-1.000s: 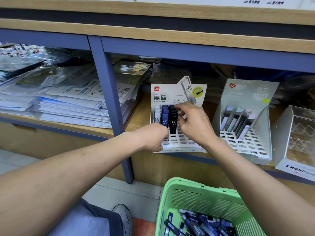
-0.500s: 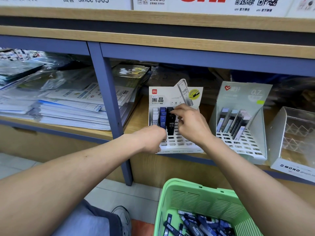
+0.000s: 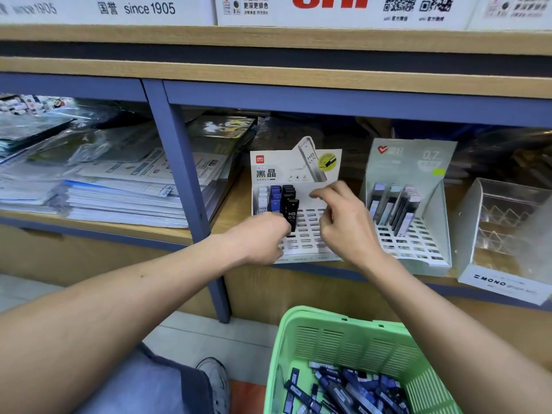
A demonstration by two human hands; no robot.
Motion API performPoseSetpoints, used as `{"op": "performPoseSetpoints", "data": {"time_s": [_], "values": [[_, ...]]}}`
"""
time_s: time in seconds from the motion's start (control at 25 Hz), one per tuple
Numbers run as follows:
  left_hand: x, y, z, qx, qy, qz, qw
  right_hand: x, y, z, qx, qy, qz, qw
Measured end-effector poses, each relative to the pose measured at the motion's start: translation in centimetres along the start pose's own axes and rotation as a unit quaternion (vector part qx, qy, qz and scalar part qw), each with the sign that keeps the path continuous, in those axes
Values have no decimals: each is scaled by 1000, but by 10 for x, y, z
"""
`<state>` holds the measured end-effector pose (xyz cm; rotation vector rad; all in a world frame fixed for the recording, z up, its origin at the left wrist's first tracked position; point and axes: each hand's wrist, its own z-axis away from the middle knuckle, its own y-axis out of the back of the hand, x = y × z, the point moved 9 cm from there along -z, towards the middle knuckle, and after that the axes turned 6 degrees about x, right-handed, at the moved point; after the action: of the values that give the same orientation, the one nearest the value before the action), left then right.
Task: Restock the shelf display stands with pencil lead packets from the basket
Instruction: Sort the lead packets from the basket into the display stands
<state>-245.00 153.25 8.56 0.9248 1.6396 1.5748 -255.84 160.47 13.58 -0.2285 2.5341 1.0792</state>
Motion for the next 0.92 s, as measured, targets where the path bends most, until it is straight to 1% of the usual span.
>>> {"op": "performPoseSetpoints", "data": {"time_s": [0.04, 0.12, 0.16, 0.24, 0.32, 0.36, 0.44, 0.52, 0.68, 0.76, 0.84, 0.92], "values": [[12, 5, 1, 17, -3, 8, 1000, 4, 4, 14, -3, 4, -5, 1000], [44, 6, 5, 31, -4, 30, 999, 21, 10, 49, -19, -22, -24, 999], [60, 1, 7, 28, -1, 42, 999, 32, 11, 67, -31, -47, -30, 998], [97, -22, 12, -6, 3, 58, 998, 58, 11, 111, -76, -110, -14, 991], [129, -59, 19, -65, 0, 66, 996, 85, 1, 161, -165, -165, 40, 972], [142, -82, 22, -99, -1, 67, 993, 99, -9, 186, -223, -185, 67, 955], [165, -132, 27, -158, 4, 71, 985, 124, -31, 238, -339, -223, 87, 910], [181, -175, 33, -208, 14, 80, 975, 142, -48, 275, -409, -245, 90, 874], [206, -256, 41, -274, 18, 94, 957, 173, -80, 329, -477, -269, 103, 830], [211, -294, 45, -296, 20, 100, 950, 191, -95, 349, -492, -279, 113, 817], [214, -321, 48, -299, -1, 84, 950, 207, -103, 367, -491, -289, 133, 811], [219, -341, 45, -300, -38, 48, 952, 227, -109, 387, -499, -306, 162, 794]]}}
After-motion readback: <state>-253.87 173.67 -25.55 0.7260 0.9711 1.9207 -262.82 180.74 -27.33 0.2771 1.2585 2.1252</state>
